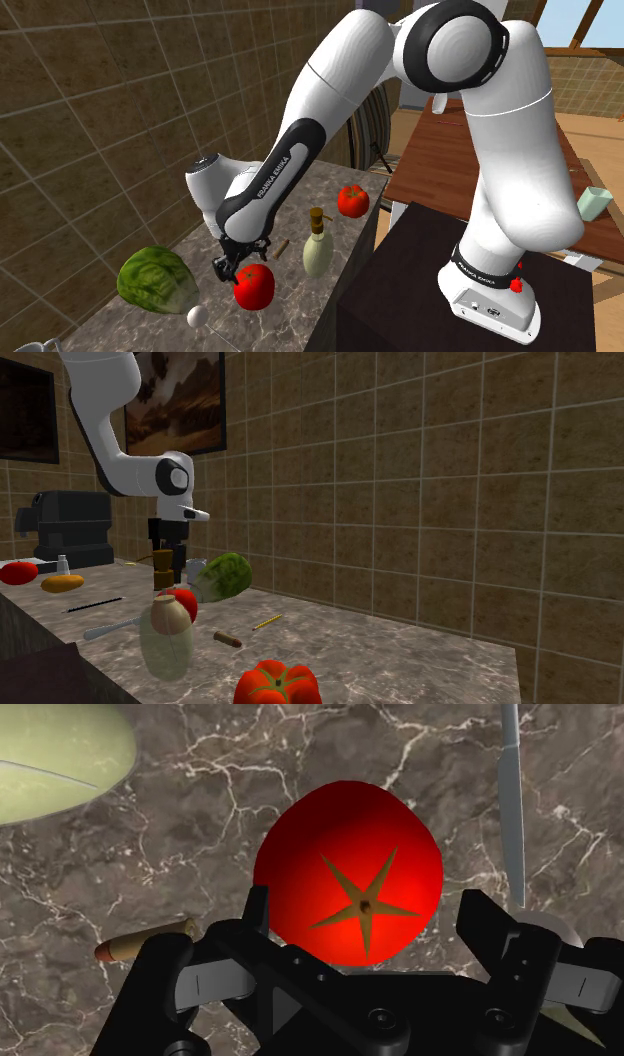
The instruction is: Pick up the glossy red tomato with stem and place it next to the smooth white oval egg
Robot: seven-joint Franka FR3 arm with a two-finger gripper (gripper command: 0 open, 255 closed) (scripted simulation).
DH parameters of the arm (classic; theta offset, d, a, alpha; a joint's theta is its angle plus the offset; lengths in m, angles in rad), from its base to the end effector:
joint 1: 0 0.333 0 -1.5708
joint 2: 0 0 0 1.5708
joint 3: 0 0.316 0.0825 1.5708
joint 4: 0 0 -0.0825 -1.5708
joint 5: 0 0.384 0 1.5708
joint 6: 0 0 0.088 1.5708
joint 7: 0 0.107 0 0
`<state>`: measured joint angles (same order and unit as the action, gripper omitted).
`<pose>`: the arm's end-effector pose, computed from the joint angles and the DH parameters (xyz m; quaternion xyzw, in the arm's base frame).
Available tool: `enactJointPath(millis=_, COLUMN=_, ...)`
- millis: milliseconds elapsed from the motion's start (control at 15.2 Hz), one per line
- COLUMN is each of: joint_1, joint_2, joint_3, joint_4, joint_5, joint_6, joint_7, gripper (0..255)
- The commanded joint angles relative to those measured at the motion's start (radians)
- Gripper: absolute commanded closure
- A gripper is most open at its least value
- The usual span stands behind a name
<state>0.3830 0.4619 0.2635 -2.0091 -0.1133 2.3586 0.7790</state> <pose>0.4777 0.3551 0.2222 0.9981 -0.0346 -0.0486 0.0146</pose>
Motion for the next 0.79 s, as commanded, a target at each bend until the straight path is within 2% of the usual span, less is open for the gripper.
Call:
enactJointPath(millis=0, joint_1=-0.004, joint_2=-0.022, joint_3=0.005, joint_4=0.006, joint_5=0.008, joint_6=-0.027, joint_7=-0.005, gripper=0)
enactJointPath(millis=198, joint_1=-0.014, joint_2=-0.078, joint_3=0.016, joint_4=0.030, joint_5=0.028, joint_6=-0.106, joint_7=-0.019, gripper=0)
enactJointPath(millis=726, joint_1=-0.013, joint_2=-0.078, joint_3=0.016, joint_4=0.030, joint_5=0.028, joint_6=-0.106, joint_7=-0.019, gripper=0)
